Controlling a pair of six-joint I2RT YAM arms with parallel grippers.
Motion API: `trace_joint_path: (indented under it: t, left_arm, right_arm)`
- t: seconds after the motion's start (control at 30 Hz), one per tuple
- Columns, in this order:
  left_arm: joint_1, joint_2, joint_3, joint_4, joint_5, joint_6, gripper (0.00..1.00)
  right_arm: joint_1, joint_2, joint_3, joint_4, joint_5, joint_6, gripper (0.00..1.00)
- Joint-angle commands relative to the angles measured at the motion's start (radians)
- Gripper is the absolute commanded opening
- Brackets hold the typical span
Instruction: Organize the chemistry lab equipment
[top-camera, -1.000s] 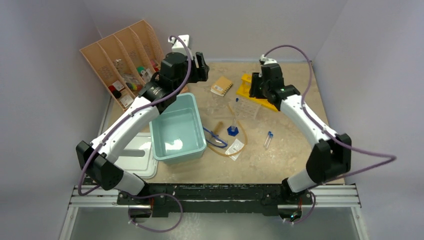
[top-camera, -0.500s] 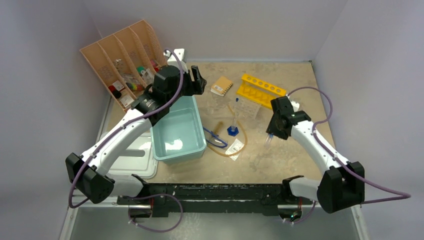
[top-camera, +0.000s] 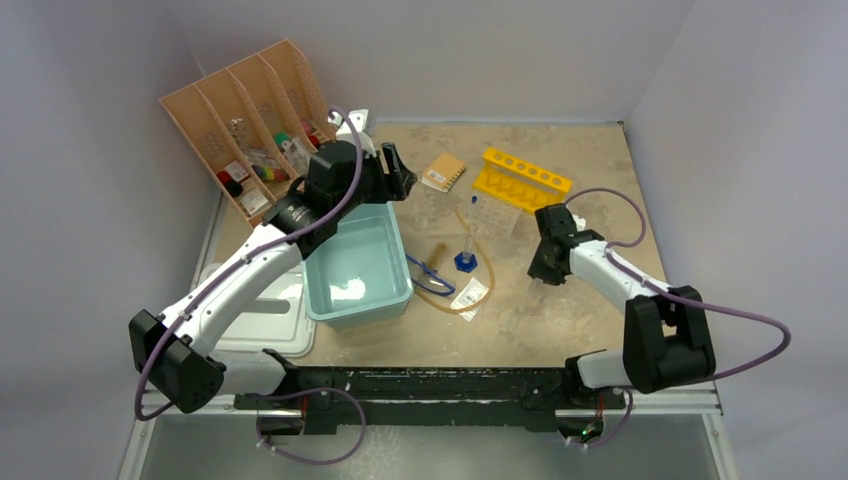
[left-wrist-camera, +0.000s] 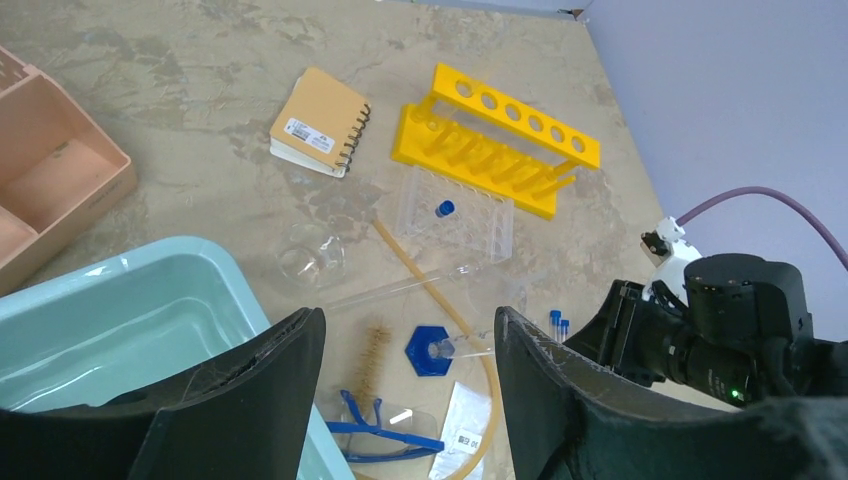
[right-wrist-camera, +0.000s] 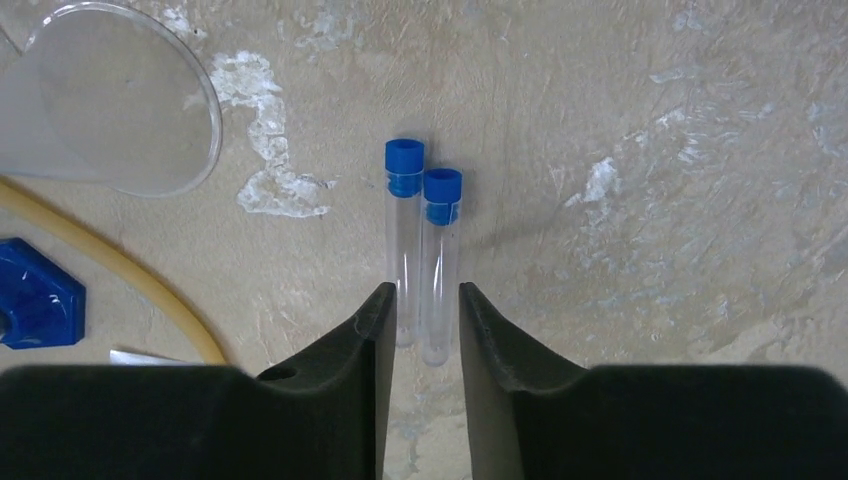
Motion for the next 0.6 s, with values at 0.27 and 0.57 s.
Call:
trace_joint_path:
  t: [0.27, 0.57]
  left_arm:
    - [0.000, -0.012, 0.049, 0.025, 0.013, -0.004, 0.62]
    - [0.000, 0.002, 0.064, 0.027, 0.020, -0.001, 0.62]
  right_arm:
    - [-0.008, 0.015, 0.006, 0.034, 0.066, -0.019, 0.25]
    - [-0.008, 0.055, -0.019, 0.082, 0.060, -0.026, 0.24]
